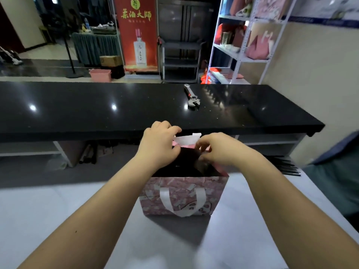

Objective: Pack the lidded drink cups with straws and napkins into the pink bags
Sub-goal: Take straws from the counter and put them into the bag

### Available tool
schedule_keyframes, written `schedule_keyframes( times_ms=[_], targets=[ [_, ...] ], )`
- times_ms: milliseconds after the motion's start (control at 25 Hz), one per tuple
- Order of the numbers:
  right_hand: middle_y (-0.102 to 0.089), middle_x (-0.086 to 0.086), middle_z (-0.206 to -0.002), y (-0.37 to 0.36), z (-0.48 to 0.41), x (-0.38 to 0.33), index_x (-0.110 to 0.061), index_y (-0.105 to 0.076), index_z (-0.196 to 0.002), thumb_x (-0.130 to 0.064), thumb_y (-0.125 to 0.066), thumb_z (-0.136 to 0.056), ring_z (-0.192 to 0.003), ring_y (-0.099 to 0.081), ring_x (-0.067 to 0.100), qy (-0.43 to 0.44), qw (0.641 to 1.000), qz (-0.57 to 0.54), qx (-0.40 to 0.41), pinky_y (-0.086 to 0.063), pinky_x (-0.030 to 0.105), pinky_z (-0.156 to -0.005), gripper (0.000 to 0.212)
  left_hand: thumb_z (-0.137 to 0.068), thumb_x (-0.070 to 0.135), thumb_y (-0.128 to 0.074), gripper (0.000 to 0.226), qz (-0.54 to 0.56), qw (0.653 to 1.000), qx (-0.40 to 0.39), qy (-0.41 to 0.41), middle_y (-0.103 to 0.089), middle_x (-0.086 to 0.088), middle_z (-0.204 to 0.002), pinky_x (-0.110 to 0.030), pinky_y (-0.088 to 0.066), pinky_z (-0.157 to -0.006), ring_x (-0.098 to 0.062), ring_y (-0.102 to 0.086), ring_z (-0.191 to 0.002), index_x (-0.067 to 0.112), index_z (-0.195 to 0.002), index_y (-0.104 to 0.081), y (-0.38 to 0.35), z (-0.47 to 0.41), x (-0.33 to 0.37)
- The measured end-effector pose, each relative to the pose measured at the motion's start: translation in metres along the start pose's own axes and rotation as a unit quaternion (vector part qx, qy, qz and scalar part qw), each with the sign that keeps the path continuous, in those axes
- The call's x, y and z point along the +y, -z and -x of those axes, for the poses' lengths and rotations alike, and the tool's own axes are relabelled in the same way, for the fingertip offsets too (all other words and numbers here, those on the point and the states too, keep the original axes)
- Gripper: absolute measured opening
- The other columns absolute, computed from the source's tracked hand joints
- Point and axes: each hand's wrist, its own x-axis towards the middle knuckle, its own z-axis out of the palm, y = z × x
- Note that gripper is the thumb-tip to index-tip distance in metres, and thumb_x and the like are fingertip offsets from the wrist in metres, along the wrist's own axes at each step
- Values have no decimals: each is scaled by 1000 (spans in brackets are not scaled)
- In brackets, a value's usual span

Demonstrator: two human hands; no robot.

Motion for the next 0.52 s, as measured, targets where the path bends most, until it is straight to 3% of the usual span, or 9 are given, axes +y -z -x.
schedule_keyframes(
  times_ms=[200, 520],
  targets=[
    [-66, -7, -107, 21, 39, 26, -32, -64, -107, -21, -62, -84, -95, -60, 17, -71, 984, 57, 151, -52, 35, -76, 26, -80, 30, -56, 47, 19, 995, -6, -102, -54, 1, -117, -37, -38, -87, -24, -46, -113, 27, -127, -56, 2, -16, 65],
    [-60, -4, -113, 47, 130, 110, -24, -65, -110, -23, -63, -85, -111, -42, 25, -155, 945, 115, 265, -44, 43, -92, 25, -84, 33, -55, 44, 57, 983, -3, -177, -54, -1, -117, -41, -42, -89, -26, -45, -114, 26, -127, -54, -7, -43, 181]
  ],
)
